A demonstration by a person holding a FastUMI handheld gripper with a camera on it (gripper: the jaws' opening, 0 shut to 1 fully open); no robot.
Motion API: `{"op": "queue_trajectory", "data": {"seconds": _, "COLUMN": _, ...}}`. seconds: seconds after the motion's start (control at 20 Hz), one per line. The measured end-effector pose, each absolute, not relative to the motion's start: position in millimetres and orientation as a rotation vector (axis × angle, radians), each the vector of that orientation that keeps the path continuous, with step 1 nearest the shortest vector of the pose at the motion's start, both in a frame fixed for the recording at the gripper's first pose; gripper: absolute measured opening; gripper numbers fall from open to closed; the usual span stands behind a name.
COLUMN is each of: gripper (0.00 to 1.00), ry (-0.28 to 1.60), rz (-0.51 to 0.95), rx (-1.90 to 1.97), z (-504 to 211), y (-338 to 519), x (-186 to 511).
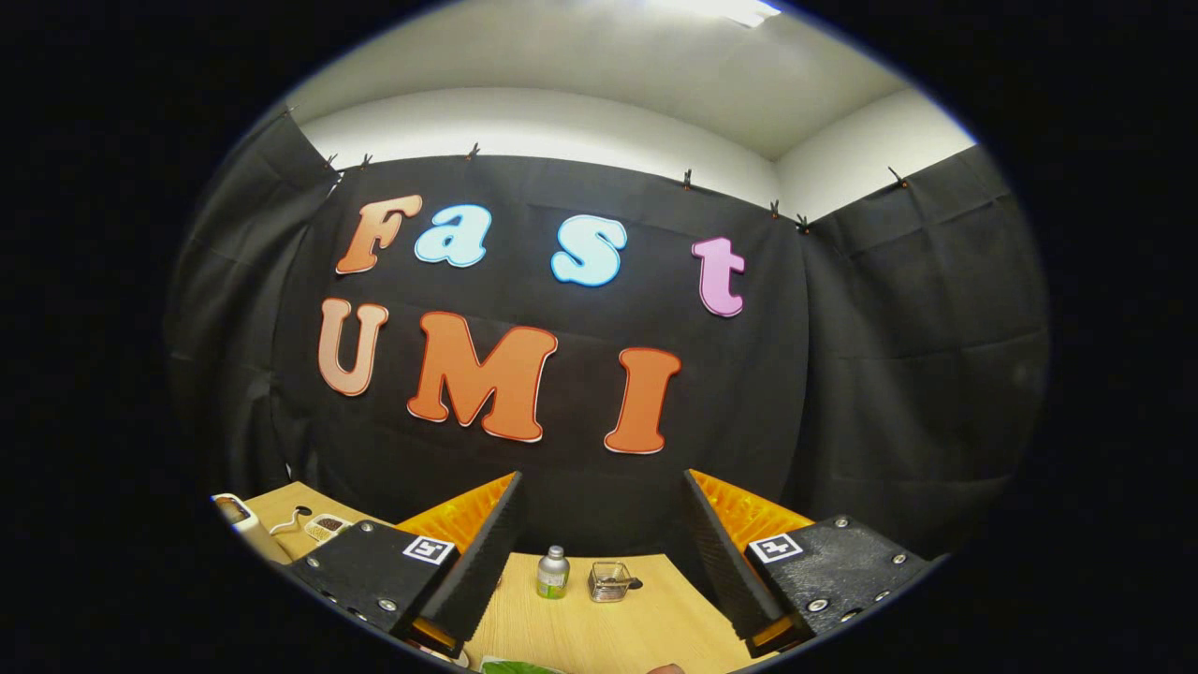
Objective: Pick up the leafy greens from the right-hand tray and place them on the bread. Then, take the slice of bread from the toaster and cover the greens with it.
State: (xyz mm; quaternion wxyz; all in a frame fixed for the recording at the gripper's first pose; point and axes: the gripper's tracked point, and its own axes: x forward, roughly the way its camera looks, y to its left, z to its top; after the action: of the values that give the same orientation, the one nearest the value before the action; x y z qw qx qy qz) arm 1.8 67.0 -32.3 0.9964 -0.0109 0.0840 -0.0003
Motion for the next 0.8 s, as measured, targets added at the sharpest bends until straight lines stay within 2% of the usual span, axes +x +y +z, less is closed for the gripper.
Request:
{"op": "queue_trajectory", "data": {"seconds": 0.55, "gripper": 0.98, "ry": 0.539, "rz": 0.061, "rx": -0.085, "z": -175, "y": 89, "x": -40}}
{"op": "queue_trajectory", "data": {"seconds": 0.8, "gripper": 0.99, "ry": 0.768, "rz": 0.152, "rx": -0.082, "z": -255, "y": 113, "x": -72}}
